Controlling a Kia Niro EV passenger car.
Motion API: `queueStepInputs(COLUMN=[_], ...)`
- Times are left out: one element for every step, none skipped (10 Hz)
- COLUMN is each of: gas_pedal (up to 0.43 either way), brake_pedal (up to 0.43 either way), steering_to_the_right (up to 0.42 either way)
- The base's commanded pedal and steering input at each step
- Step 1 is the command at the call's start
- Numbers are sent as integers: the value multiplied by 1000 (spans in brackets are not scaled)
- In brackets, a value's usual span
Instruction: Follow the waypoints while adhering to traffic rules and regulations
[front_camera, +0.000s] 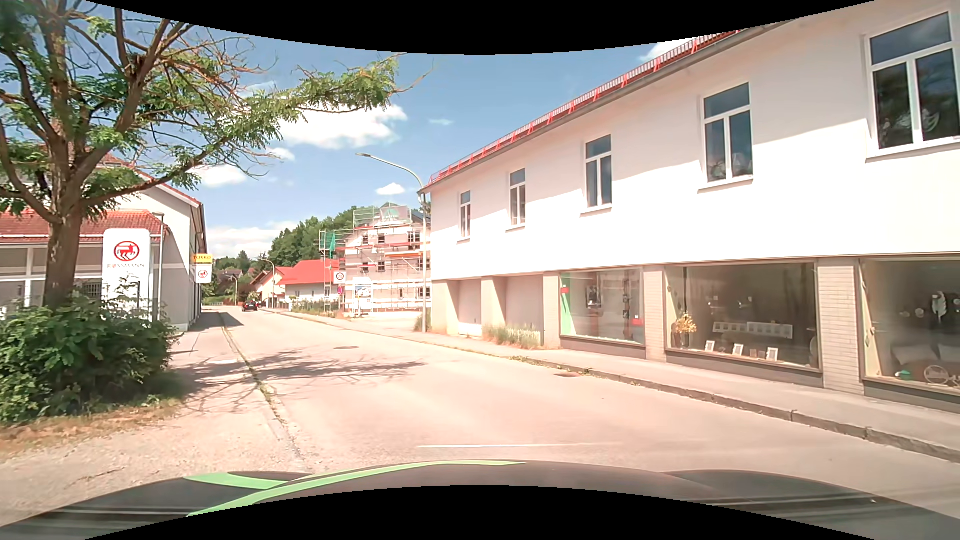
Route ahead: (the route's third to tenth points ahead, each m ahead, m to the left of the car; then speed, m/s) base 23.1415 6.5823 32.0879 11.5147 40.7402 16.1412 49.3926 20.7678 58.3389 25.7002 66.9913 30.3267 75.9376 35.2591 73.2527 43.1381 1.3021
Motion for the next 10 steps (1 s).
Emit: queueStepInputs(gas_pedal=[118,138,157,157,157,189,209,209,209,209], brake_pedal=[0,0,0,0,0,0,0,0,0,0], steering_to_the_right=[132,74,29,2,-31,-58,-78,-85,-89,-95])
